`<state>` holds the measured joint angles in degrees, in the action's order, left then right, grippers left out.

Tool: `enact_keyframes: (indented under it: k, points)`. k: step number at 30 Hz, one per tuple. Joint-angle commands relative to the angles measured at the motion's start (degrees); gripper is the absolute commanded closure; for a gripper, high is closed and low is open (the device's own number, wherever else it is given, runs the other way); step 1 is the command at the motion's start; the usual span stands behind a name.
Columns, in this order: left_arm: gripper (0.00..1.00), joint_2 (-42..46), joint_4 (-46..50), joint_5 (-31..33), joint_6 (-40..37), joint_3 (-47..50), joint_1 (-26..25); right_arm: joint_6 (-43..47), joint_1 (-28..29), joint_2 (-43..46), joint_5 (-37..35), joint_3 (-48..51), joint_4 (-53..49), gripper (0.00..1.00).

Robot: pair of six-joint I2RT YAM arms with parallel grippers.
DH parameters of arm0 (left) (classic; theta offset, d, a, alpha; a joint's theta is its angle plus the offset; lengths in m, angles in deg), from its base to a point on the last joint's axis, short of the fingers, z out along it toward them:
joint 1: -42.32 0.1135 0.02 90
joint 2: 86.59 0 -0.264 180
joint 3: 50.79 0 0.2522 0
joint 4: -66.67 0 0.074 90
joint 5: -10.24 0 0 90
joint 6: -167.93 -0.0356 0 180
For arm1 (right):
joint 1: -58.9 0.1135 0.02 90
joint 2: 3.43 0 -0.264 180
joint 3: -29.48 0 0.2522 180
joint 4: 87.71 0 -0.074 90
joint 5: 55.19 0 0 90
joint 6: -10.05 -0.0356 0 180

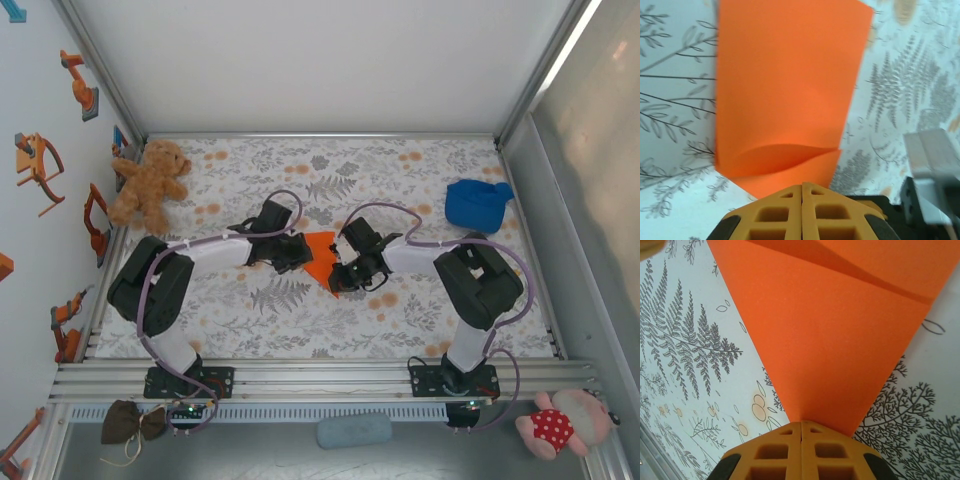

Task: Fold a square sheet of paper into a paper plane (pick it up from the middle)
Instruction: Third fold the triangle at the center of the table.

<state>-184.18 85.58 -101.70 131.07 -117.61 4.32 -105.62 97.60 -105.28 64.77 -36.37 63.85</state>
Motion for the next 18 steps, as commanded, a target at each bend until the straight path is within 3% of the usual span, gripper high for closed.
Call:
enact_keyframes:
  k: [1, 8, 18]
  points:
    - [0.92, 0.4, -7.4, -1.0, -0.7, 3.1, -1.8, 0.2, -0.1, -2.9, -4.3, 1.7, -3.3, 1.0]
    - [0.92, -4.4, -14.2, -2.2, 1.5, 4.6, -4.8, -0.1, -0.1, -3.0, -4.4, 1.4, -3.9, 1.0]
    - [0.92, -7.9, -14.5, 0.6, 0.4, 6.4, -4.9, -0.5, -0.1, -3.4, -4.9, 1.5, -5.4, 1.0]
